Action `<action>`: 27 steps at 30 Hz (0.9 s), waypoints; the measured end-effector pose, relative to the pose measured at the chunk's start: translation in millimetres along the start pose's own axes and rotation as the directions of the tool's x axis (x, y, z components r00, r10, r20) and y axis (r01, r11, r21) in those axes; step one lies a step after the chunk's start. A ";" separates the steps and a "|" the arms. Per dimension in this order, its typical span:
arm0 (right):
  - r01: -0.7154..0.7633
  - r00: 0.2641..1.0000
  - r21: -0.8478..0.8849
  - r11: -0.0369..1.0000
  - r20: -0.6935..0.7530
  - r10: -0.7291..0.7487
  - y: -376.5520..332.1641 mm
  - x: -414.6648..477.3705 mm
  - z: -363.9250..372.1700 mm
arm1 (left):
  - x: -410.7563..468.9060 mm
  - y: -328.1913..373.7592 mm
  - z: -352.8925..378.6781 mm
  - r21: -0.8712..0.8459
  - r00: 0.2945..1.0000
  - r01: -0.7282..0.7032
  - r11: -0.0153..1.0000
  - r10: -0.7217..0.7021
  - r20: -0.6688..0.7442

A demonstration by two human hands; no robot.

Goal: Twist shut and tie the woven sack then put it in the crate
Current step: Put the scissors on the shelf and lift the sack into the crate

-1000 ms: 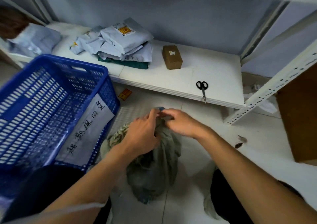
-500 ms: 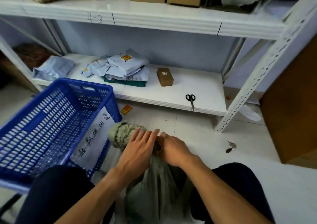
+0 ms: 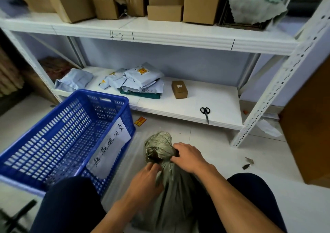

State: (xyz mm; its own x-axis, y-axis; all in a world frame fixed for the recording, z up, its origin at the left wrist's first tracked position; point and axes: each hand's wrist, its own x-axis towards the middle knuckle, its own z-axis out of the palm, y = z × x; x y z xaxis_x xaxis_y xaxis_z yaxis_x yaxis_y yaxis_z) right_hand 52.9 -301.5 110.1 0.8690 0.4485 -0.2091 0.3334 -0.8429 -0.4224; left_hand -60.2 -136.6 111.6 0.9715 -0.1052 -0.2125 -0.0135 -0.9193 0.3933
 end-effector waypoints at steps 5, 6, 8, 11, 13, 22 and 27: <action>0.082 0.995 0.048 0.995 -0.067 -0.078 -27.7 11.1 3.6 | -24.6 -29.0 3.3 -0.020 0.999 0.037 0.999 -0.036 0.038; 0.088 0.993 0.050 0.995 -0.080 -0.084 -33.4 13.8 5.1 | -31.3 -39.4 5.0 -0.033 0.997 0.048 0.998 -0.046 0.054; 0.099 0.991 0.037 0.994 -0.099 -0.095 -45.8 21.7 9.7 | -43.1 -62.6 3.3 -0.067 0.993 0.092 0.994 -0.087 0.077; 0.095 0.991 0.039 0.995 -0.100 -0.091 -60.1 31.7 17.5 | -52.8 -86.1 -5.3 -0.115 0.985 0.162 0.980 -0.153 0.082; 0.091 0.992 0.068 0.994 -0.096 -0.084 -68.8 36.9 22.2 | -52.9 -93.6 -10.7 -0.140 0.982 0.185 0.973 -0.178 0.062; 0.122 0.987 0.148 0.982 -0.122 -0.104 -103.1 63.6 39.8 | -53.5 -117.6 -28.3 -0.301 0.939 0.272 0.914 -0.320 -0.123; 0.139 0.983 0.231 0.963 -0.153 -0.105 -130.5 77.6 28.0 | -67.9 -138.2 -32.2 -0.468 0.881 0.339 0.816 -0.450 -0.146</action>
State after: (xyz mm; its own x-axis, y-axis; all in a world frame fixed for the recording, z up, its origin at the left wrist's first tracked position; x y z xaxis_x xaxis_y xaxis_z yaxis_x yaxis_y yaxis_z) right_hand 66.6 -148.4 124.3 0.8747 0.4839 -0.0261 0.3573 -0.6804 -0.6398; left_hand -116.6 9.8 100.4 0.8964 0.3766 -0.2337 0.4295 -0.6080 0.6678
